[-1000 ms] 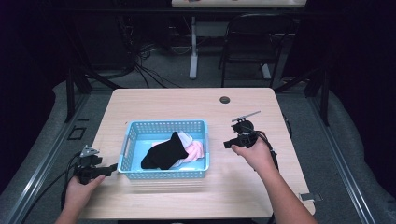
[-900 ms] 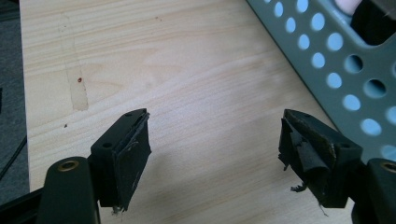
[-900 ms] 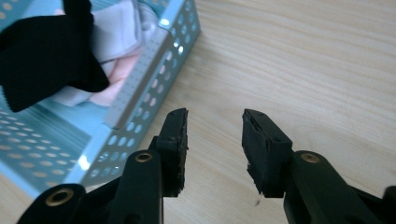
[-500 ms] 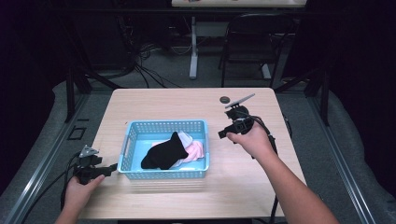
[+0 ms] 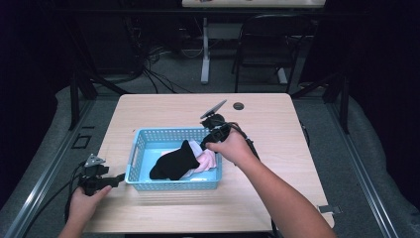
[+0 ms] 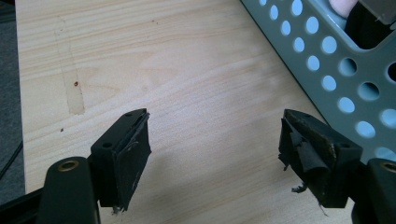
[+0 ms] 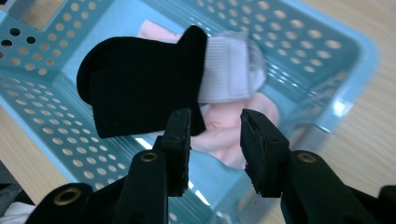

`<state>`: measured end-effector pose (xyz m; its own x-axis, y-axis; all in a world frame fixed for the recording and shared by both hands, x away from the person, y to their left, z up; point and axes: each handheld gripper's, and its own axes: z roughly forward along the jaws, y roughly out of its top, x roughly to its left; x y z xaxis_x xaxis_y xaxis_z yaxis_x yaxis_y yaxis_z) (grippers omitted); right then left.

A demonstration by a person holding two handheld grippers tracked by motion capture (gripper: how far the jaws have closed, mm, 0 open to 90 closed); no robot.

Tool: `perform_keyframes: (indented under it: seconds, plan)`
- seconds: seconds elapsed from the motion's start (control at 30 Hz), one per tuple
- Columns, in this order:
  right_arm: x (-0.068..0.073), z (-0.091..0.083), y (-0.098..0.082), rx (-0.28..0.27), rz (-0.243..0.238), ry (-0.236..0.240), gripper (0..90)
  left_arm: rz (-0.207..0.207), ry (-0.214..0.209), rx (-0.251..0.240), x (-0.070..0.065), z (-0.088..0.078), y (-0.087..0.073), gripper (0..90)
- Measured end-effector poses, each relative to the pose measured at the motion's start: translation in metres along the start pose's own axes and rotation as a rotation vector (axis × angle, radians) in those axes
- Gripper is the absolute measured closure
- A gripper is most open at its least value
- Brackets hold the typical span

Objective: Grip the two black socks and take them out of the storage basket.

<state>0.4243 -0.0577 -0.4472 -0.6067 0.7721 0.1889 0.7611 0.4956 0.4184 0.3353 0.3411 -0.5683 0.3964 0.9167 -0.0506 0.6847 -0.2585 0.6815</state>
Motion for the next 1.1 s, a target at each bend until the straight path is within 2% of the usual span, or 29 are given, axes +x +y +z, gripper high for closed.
perform_keyframes:
  seconds: [0.17, 0.4, 0.53, 0.63, 0.7, 0.77, 0.8, 0.83, 0.93, 1.0, 1.03, 1.1]
  plan:
    - [0.013, 0.035, 0.009, 0.03, 0.013, 0.023, 63.0, 0.001, -0.002, -0.004, 0.0, 0.0, 0.0, 24.6]
    - [0.016, 0.056, 0.013, 0.091, 0.0, 0.013, 63.3, 0.004, -0.003, -0.001, 0.0, 0.001, 0.001, 24.6]
    - [0.015, 0.069, 0.014, 0.103, 0.029, 0.016, 62.4, 0.003, -0.003, -0.001, -0.001, 0.001, 0.002, 24.5]
    - [0.014, 0.071, 0.015, 0.116, 0.034, 0.024, 62.3, 0.005, -0.003, -0.001, -0.001, 0.001, 0.002, 24.5]
    - [0.016, 0.077, 0.015, 0.097, 0.071, 0.032, 63.9, 0.006, -0.003, -0.003, 0.0, 0.001, 0.002, 24.5]
    - [0.016, 0.077, 0.015, 0.103, 0.071, 0.038, 64.9, 0.006, -0.004, -0.004, 0.0, 0.001, 0.002, 24.6]
    - [0.017, 0.078, 0.016, 0.096, 0.082, 0.044, 69.2, 0.006, -0.004, -0.004, 0.0, 0.001, 0.002, 24.6]
    - [0.017, 0.078, 0.016, 0.096, 0.082, 0.044, 69.2, 0.006, -0.004, -0.004, 0.0, 0.001, 0.002, 24.6]
    - [0.019, 0.073, 0.018, 0.098, 0.068, 0.045, 80.2, 0.005, -0.004, -0.003, -0.001, 0.002, 0.002, 24.6]
    - [0.02, 0.072, 0.018, 0.091, 0.068, 0.047, 83.0, 0.005, -0.004, -0.003, -0.001, 0.002, 0.002, 24.6]
    - [0.021, 0.07, 0.019, 0.088, 0.067, 0.061, 86.3, 0.005, -0.005, -0.002, -0.001, 0.002, 0.002, 24.6]
    - [0.021, 0.066, 0.019, 0.08, 0.072, 0.085, 87.0, 0.005, -0.005, -0.001, -0.001, 0.002, 0.002, 24.6]
